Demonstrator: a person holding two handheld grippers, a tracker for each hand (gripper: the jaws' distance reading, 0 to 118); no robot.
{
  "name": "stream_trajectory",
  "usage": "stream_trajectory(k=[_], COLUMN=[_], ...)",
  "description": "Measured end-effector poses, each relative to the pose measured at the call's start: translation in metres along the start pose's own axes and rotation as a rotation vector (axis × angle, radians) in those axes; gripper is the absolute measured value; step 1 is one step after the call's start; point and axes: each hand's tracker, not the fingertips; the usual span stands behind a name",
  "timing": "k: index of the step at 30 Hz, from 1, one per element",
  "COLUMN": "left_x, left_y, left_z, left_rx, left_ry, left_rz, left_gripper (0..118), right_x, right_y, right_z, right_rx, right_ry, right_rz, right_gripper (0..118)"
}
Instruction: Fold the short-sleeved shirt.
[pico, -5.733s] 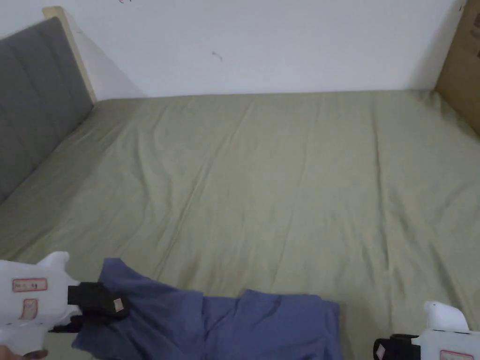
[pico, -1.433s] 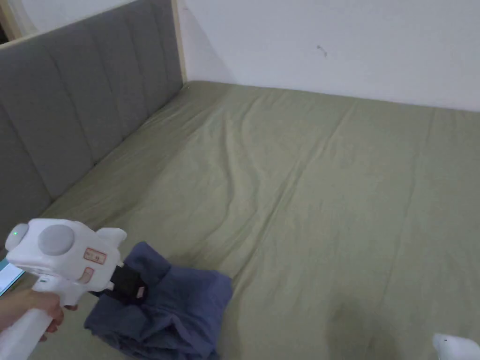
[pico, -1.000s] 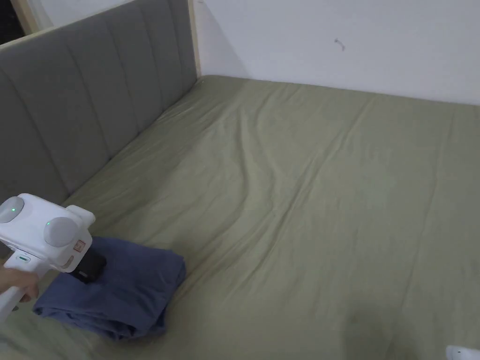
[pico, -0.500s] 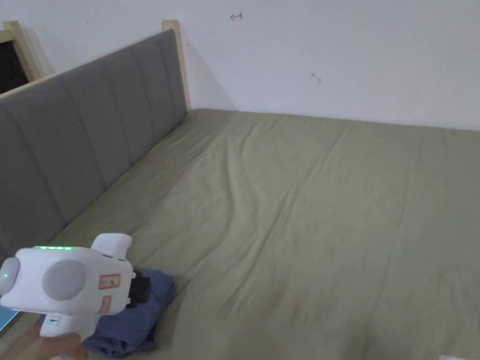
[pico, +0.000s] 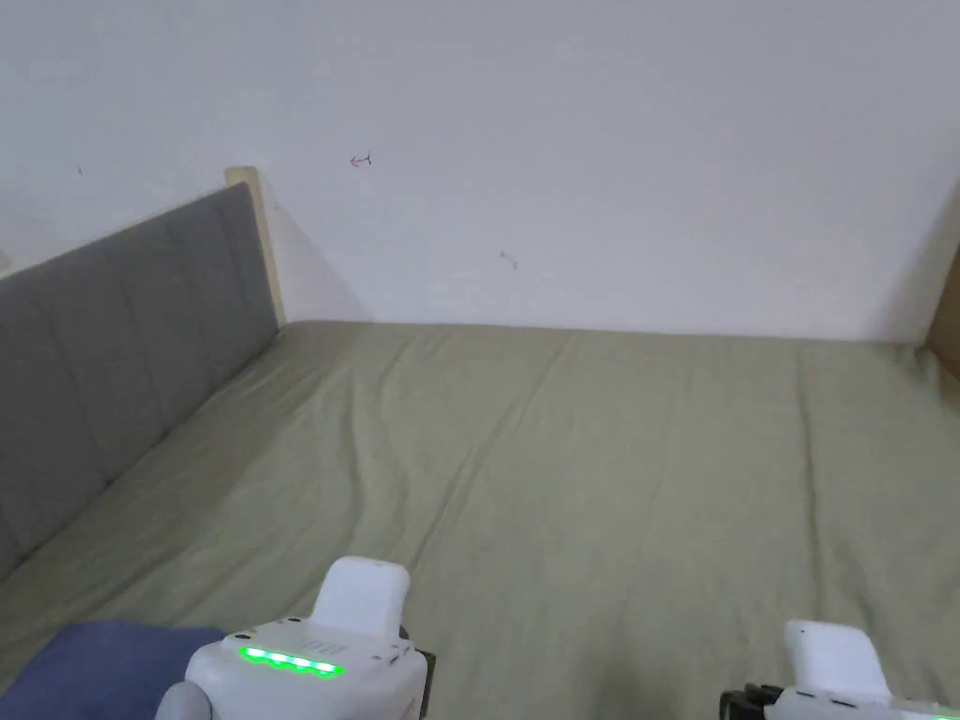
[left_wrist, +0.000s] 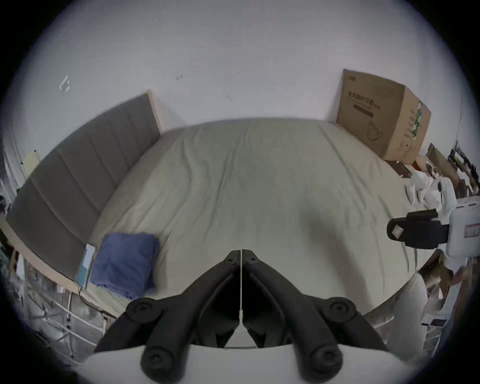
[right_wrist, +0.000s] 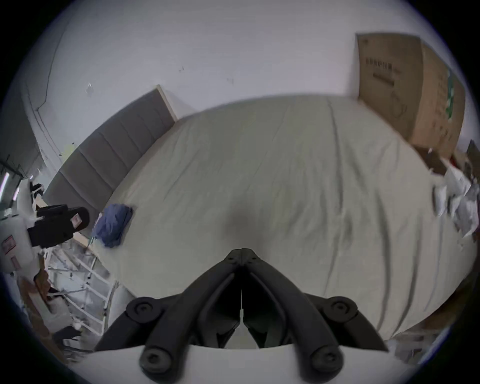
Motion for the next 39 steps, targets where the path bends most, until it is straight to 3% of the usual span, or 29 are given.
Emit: stream_trajectory(k=[4,10,15,19,26,28,30,31,32,33,35,36,37,39], left_x=[0.014,0.021,0.032,0.040,0.049,0.052,0.054,0.055,0.054,0.053,0.051,0.049,0.048,0.048], left_y=[0.029,0.055,0.064,0.068,0.063,0.060,0.059,0.059,0.060,0.061,0.062,0.062,0.062,0.062], left_z=[0.028,0.058,0.075,0.082,0.083,0.082,0.082,0.081,0.081,0.080,0.077,0.075,0.076,0.079], left_rx=[0.150,0.358,0.452,0.464,0.477,0.486,0.499,0.503,0.503,0.500,0.492,0.486,0.492,0.509], left_ry=[0.065,0.117,0.133,0.122,0.102,0.092,0.101,0.103,0.102,0.097,0.073,0.058,0.057,0.056], left_rz=[-0.023,0.089,0.015,0.012,0.044,0.039,0.036,0.034,0.037,0.040,0.067,0.083,0.094,0.099], left_gripper=[0,0,0,0,0,1,14,35,35,42,92,109,117,117], right_x=[-0.029,-0.018,-0.052,-0.053,-0.053,-0.051,-0.047,-0.045,-0.042,-0.040,-0.039,-0.040,-0.041,-0.043], right_y=[0.059,0.073,0.097,0.095,0.082,0.081,0.081,0.082,0.083,0.084,0.084,0.082,0.081,0.081], right_z=[0.077,0.075,0.127,0.138,0.156,0.156,0.156,0.157,0.156,0.156,0.157,0.158,0.159,0.160], right_rx=[0.194,0.437,0.506,0.584,0.648,0.649,0.653,0.650,0.649,0.648,0.656,0.675,0.692,0.704], right_ry=[-0.062,-0.214,-0.210,-0.287,-0.304,-0.313,-0.316,-0.315,-0.308,-0.301,-0.298,-0.308,-0.325,-0.357], right_rz=[0.041,0.169,0.147,0.197,0.176,0.164,0.148,0.138,0.123,0.113,0.105,0.109,0.119,0.141], right_gripper=[0,0,0,0,0,11,43,66,66,74,104,108,108,111])
